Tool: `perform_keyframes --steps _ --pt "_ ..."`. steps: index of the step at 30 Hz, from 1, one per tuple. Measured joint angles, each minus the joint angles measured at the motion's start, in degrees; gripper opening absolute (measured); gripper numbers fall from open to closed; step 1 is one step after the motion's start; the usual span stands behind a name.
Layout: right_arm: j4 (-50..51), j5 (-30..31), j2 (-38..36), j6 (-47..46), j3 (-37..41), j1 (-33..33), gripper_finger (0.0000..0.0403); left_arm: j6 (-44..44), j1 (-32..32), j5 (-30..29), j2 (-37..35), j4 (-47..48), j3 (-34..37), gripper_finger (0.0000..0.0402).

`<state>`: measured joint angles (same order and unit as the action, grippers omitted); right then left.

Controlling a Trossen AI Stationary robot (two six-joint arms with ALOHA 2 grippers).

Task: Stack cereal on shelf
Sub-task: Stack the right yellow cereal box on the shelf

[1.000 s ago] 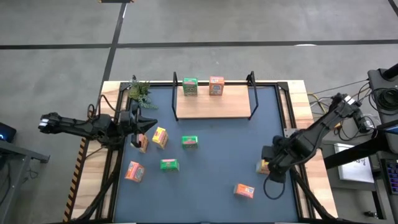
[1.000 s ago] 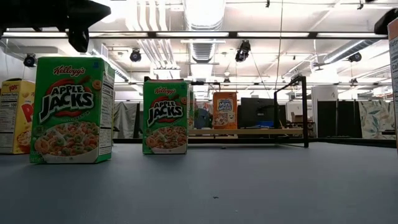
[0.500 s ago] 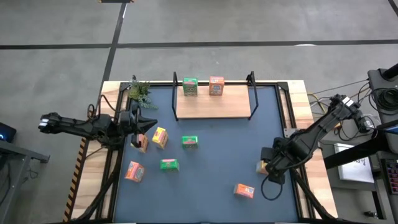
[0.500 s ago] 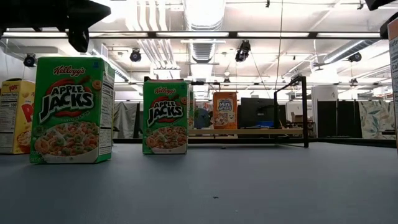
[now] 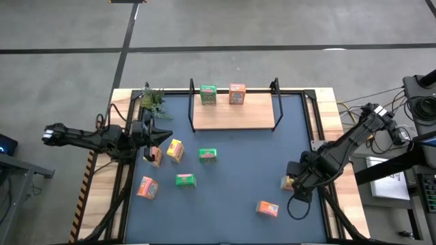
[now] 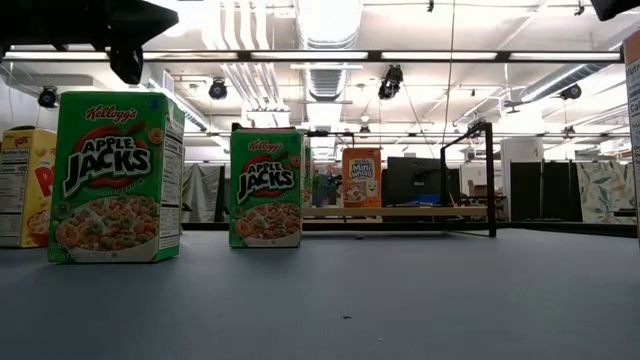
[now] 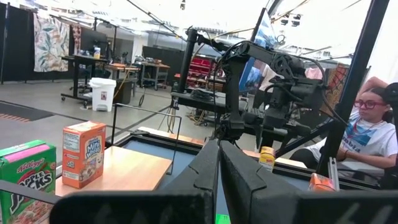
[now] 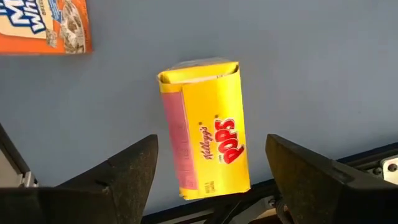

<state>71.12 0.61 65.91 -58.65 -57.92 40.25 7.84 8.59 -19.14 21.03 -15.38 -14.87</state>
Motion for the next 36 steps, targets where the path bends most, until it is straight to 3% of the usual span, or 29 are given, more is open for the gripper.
perform_keyframes --steps 8,25,36 --pt "-1.32 2.9 0.0 -0.07 2.03 0.5 0.0274 0.0 0.01 0.02 0.0 0.0 0.0 0.0" --pt "-5.34 3.05 0.0 -0.6 3.79 0.46 0.0157 0.02 0.01 0.13 0.18 0.0 0.0 0.0" --pt "-0.93 4.87 0.0 3.07 -5.98 -6.84 0.014 -0.79 0.01 0.15 0.53 -0.02 0.0 0.0"
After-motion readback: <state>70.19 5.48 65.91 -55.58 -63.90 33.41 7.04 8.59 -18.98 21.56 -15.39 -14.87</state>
